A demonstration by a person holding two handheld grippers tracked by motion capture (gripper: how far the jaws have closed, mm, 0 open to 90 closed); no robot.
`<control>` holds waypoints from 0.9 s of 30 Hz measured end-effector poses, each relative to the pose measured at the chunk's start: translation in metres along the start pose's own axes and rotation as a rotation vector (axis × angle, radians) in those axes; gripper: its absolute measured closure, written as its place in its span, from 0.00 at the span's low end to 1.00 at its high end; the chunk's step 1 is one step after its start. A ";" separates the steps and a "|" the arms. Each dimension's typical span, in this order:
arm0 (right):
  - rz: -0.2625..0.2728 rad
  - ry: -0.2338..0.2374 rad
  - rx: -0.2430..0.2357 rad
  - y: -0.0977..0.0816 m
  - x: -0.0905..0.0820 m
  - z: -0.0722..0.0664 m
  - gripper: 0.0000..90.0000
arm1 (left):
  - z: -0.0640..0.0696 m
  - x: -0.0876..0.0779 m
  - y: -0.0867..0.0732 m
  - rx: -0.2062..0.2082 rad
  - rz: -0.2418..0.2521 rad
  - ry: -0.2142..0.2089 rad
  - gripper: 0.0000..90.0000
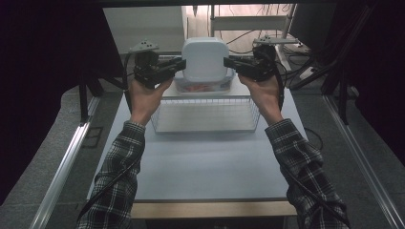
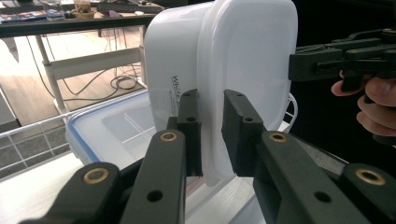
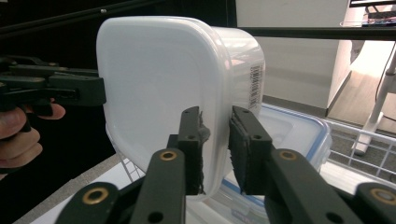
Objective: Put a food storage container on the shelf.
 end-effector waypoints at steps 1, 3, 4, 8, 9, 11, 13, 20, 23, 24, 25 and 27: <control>0.000 0.000 0.000 0.000 0.000 0.000 0.81 | 0.000 0.000 0.000 0.000 0.000 0.000 0.85; -0.003 -0.006 -0.002 0.002 0.002 -0.001 0.80 | -0.002 0.002 0.001 0.003 0.000 0.014 0.81; -0.001 -0.007 -0.002 0.003 0.002 -0.001 0.79 | -0.002 0.003 0.001 -0.001 0.003 0.008 0.79; 0.005 -0.014 0.000 0.006 0.004 -0.001 0.76 | -0.004 0.005 0.003 -0.005 0.008 0.016 0.76; 0.007 -0.014 0.000 0.007 0.005 -0.001 0.75 | -0.005 0.006 0.004 -0.006 0.009 0.018 0.74; 0.008 -0.019 0.001 0.008 0.005 -0.001 0.74 | -0.006 0.006 0.005 -0.009 0.012 0.024 0.72; 0.012 -0.026 0.007 0.010 0.006 0.001 0.74 | -0.010 0.007 0.006 -0.019 0.016 0.031 0.70; 0.005 -0.035 0.012 0.014 0.012 0.005 0.74 | -0.014 0.014 0.011 -0.031 0.010 0.030 0.68; 0.001 -0.035 0.016 0.015 0.015 0.006 0.73 | -0.014 0.017 0.012 -0.025 0.002 0.034 0.68; -0.005 -0.038 0.020 0.016 0.018 0.006 0.72 | -0.014 0.019 0.012 -0.027 -0.003 0.036 0.67; -0.004 -0.035 0.025 0.017 0.019 0.007 0.71 | -0.016 0.022 0.013 -0.036 0.001 0.033 0.65; -0.006 -0.030 0.036 0.018 0.020 0.009 0.70 | -0.018 0.023 0.014 -0.054 0.005 0.017 0.65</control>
Point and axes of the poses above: each handheld gripper's, and its own axes: x roughly forward along the jaws, y roughly out of its top, z roughly to its right, the point moved 5 cm from there along x, roughly forward along the jaws, and after that the axes turned 12 degrees about -z, right-handed, at the moved point
